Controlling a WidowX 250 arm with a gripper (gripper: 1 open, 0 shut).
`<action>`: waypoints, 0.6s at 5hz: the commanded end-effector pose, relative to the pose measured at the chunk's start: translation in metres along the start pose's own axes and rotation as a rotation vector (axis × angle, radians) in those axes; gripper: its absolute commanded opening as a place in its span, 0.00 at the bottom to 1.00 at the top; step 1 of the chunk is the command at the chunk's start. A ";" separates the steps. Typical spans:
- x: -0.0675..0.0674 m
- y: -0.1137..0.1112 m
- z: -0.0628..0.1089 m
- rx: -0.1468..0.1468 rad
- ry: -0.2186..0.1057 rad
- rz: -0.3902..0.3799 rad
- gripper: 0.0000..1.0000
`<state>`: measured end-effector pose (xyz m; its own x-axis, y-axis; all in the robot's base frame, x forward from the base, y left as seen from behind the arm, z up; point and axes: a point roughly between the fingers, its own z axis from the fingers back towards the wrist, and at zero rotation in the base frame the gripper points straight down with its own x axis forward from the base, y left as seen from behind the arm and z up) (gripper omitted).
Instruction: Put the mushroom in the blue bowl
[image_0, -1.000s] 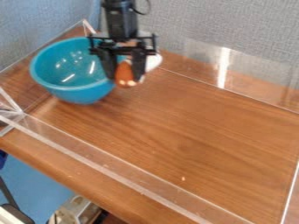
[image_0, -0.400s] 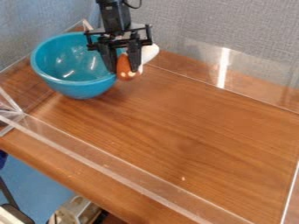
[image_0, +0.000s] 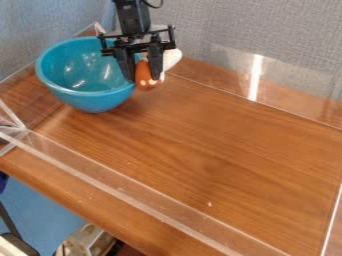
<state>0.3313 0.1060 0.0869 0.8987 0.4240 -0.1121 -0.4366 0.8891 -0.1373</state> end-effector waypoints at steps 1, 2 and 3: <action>0.009 0.042 0.017 0.012 -0.054 0.137 0.00; 0.010 0.046 0.018 0.014 -0.052 0.167 0.00; 0.010 0.051 0.019 0.017 -0.050 0.198 0.00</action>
<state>0.3322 0.1114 0.0857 0.8648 0.4841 -0.1334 -0.4995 0.8566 -0.1296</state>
